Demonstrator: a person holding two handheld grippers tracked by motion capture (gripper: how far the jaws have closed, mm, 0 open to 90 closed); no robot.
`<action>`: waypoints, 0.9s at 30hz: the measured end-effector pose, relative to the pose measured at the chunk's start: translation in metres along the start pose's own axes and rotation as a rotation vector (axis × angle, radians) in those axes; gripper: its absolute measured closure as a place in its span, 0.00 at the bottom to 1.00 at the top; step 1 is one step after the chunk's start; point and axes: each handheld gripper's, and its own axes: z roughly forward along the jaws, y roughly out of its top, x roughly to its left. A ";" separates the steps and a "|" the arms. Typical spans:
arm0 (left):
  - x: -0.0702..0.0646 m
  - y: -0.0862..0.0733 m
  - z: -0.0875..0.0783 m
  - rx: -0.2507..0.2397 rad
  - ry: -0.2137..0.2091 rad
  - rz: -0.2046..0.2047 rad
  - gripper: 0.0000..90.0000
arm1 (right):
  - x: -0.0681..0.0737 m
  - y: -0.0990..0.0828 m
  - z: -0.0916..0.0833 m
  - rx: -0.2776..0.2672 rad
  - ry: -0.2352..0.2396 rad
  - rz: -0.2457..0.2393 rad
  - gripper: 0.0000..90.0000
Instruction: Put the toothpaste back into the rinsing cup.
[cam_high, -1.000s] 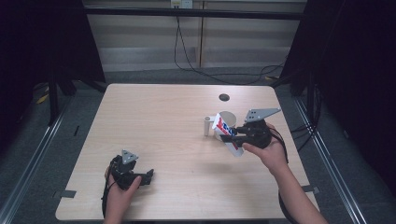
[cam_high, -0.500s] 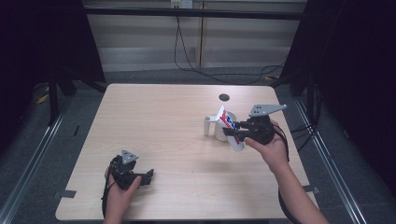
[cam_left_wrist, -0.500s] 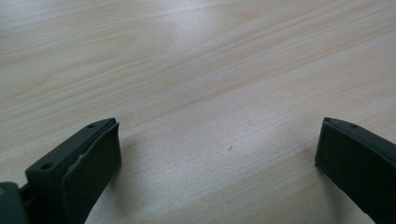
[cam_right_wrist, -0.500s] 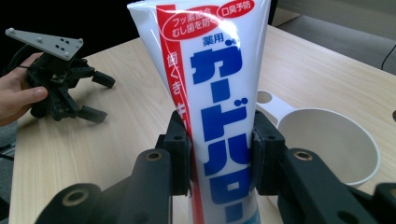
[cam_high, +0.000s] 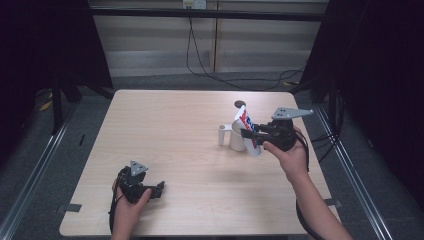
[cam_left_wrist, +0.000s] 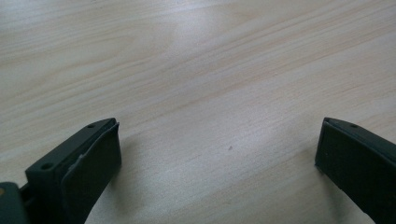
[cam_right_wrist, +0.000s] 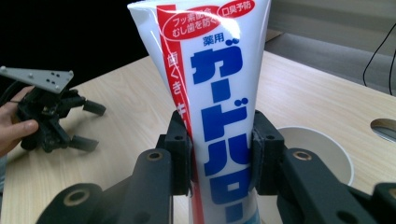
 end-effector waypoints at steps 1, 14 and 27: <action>0.000 0.000 0.000 0.000 0.000 0.000 0.00 | 0.000 0.001 0.000 -0.008 -0.003 0.003 0.74; 0.000 0.000 0.000 0.001 0.000 0.001 0.00 | -0.007 0.007 0.003 -0.048 -0.013 0.026 0.74; 0.000 0.000 0.000 0.000 0.000 0.000 0.00 | -0.010 0.015 0.012 -0.059 -0.047 0.014 0.74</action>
